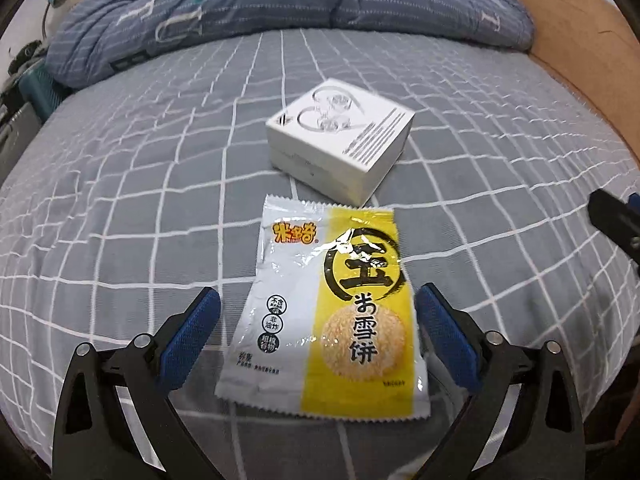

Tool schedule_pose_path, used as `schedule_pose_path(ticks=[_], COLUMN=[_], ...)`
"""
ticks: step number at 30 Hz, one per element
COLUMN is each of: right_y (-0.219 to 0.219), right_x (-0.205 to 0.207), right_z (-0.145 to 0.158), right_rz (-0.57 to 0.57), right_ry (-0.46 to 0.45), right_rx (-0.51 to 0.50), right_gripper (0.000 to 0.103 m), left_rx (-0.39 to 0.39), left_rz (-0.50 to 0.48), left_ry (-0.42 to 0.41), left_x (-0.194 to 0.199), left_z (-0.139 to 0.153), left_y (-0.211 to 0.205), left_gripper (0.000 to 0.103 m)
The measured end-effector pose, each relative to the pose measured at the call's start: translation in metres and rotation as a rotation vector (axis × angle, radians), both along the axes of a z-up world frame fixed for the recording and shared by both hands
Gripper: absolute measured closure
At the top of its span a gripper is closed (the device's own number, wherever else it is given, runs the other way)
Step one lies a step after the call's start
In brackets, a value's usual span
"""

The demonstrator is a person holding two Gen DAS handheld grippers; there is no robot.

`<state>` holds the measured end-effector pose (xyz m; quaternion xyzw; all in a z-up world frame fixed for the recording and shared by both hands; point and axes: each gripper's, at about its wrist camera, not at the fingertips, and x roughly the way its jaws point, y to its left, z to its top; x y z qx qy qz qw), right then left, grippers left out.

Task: Collect trash
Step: 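Move both tools back over the bed toward the snack wrapper and earphone box, then grasp the yellow snack wrapper with the left tool while the right tool grasps the white earphone box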

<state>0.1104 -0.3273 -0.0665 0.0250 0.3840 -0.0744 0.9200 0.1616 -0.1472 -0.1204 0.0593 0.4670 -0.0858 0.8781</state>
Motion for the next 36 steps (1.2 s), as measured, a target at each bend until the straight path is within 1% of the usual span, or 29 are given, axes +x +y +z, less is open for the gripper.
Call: schedule_pose_path(ticks=[1,4,7,9,10,11,13,15,21,23,25,28,30,32,36], right_y=[0.0,0.001,0.003,0.005,0.005,0.007,0.008,0.011,0.022,0.026,0.032,0.047,0.061,0.072,0.086], right_x=[0.0,0.001,0.001,0.001,0.0,0.0,0.0,0.0,0.006,0.009,0.014,0.023,0.031,0.04,0.062], right_z=[0.0,0.0,0.0,0.0,0.001,0.001,0.002,0.003,0.004,0.005,0.005,0.002,-0.001,-0.004,-0.014], right_rz=[0.001,0.004,0.01,0.013,0.014,0.014,0.016,0.019,0.04,0.05,0.073,0.149,0.191,0.22,0.259], right_ry=[0.0,0.004,0.003,0.005,0.005,0.003,0.003,0.002,0.004,0.002,0.003,0.019,0.031,0.035,0.051], right_rx=[-0.001,0.001,-0.005,-0.009,-0.01,-0.012,-0.015,-0.022,-0.04,-0.038,-0.028,0.02,0.008,0.004,-0.006], right_gripper=[0.008,0.008,0.008,0.008,0.008,0.008,0.008,0.008,0.008,0.008,0.008,0.008,0.008,0.008,0.008], left_rx=[-0.007,-0.011,-0.012,-0.013,-0.028,-0.036,-0.048,-0.057,-0.066,-0.074,-0.076,-0.081,-0.096,-0.097,-0.091], left_rz=[0.004,0.01,0.014,0.018,0.019,0.02,0.021,0.016,0.022,0.031,0.051,0.094,0.121,0.137,0.147], left_ry=[0.007,0.013,0.006,-0.001,0.0,0.002,0.001,-0.003,-0.015,-0.027,-0.05,-0.073,-0.067,-0.078,-0.092], left_x=[0.001,0.002,0.001,0.0,0.0,0.0,0.0,-0.002,-0.008,-0.01,-0.009,-0.003,0.005,0.013,0.027], left_z=[-0.001,-0.004,-0.003,-0.003,-0.002,-0.001,0.001,0.003,0.016,0.023,0.032,0.04,0.041,0.044,0.048], left_y=[0.001,-0.001,0.0,0.001,0.004,0.006,0.01,0.012,0.028,0.038,0.053,0.074,0.089,0.097,0.105], left_gripper=[0.009,0.018,0.03,0.042,0.045,0.05,0.056,0.064,0.07,0.07,0.07,0.072,0.072,0.072,0.072])
